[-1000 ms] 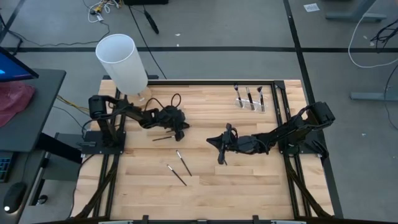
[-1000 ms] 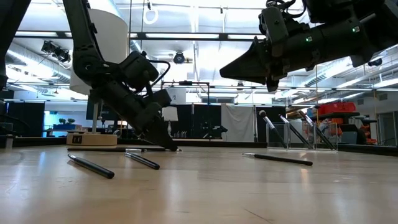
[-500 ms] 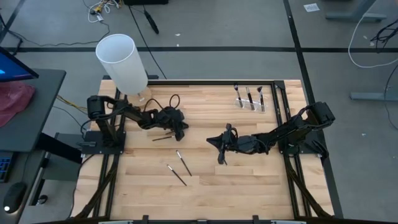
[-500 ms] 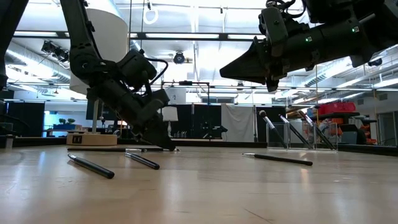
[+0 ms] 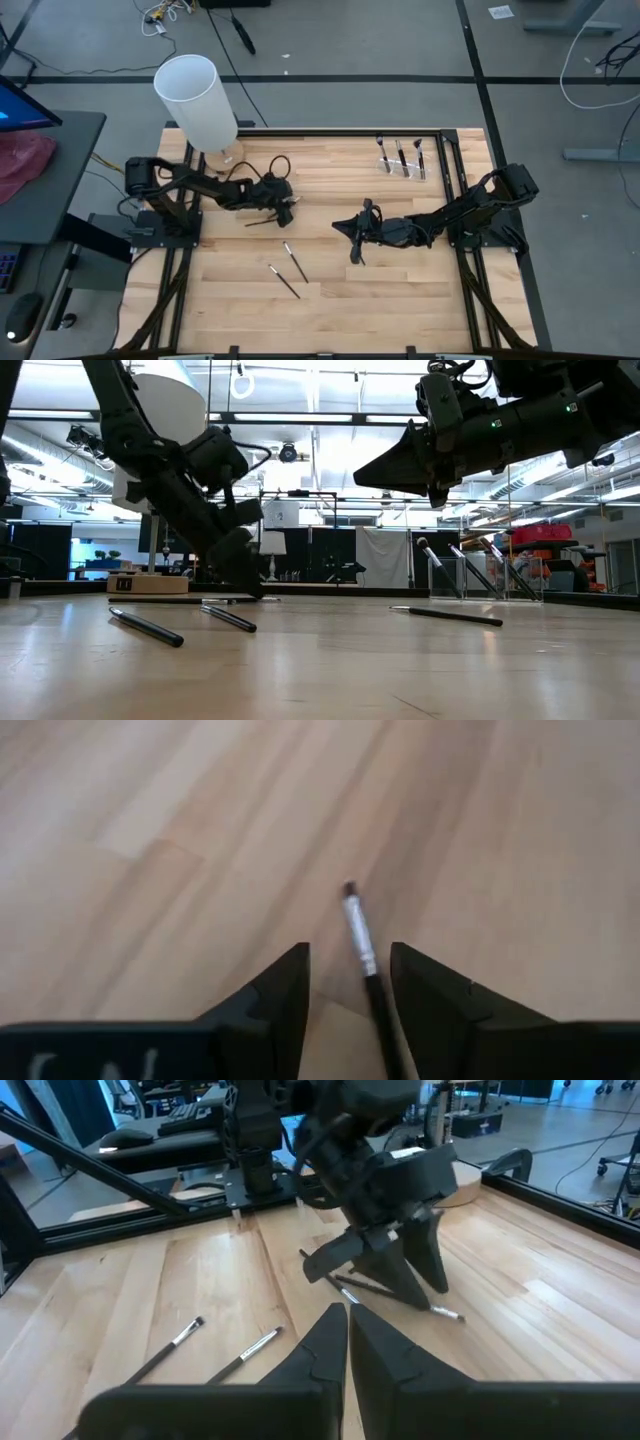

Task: Put items in baskets/containers
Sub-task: Put the eyeshadow brush into the transparent organizer

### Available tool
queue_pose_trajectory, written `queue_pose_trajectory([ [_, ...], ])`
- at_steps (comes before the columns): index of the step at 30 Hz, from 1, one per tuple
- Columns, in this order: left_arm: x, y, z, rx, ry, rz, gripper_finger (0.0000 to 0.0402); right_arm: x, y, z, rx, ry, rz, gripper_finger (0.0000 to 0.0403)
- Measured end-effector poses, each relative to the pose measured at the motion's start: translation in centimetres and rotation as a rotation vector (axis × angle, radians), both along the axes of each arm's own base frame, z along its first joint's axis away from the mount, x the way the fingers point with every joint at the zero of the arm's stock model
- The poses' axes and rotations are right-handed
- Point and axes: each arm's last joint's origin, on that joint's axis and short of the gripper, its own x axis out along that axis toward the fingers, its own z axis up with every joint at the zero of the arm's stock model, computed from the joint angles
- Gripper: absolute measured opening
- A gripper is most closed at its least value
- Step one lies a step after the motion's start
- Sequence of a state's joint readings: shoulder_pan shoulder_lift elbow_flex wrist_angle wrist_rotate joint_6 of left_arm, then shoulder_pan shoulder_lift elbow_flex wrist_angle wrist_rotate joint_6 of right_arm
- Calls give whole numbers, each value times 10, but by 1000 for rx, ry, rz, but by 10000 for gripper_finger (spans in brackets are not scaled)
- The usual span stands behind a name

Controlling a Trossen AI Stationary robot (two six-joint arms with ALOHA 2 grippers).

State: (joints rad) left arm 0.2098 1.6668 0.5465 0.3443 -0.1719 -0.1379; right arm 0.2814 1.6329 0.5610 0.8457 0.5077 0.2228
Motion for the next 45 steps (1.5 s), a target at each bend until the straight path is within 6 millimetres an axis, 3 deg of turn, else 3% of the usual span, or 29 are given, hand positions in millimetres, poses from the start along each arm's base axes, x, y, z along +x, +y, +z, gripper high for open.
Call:
queue_pose_trajectory([
  [9, 1, -25, -5, 32, 50, 41, 136, 2, -10, 0, -5, 3, -35, 21],
  [19, 1, -34, -7, 76, 64, 62, 119, 3, -13, -1, -7, 11, -45, 21],
  [25, -4, -38, 10, 76, 31, 54, 121, 3, -13, -1, -7, 12, -45, 21],
  [29, -13, -35, 30, 67, 4, 122, 141, 2, -13, -2, -9, 18, -45, 21],
  [33, -20, -32, 41, 18, -29, 201, 187, 2, -13, -2, -9, 19, -45, 21],
  [39, -20, -35, 27, -28, 25, 247, 254, 2, -13, -2, -8, 18, -45, 21],
  [45, -18, -39, 5, -6, 108, 272, 238, 2, -13, -2, -1, 16, -44, 21],
])
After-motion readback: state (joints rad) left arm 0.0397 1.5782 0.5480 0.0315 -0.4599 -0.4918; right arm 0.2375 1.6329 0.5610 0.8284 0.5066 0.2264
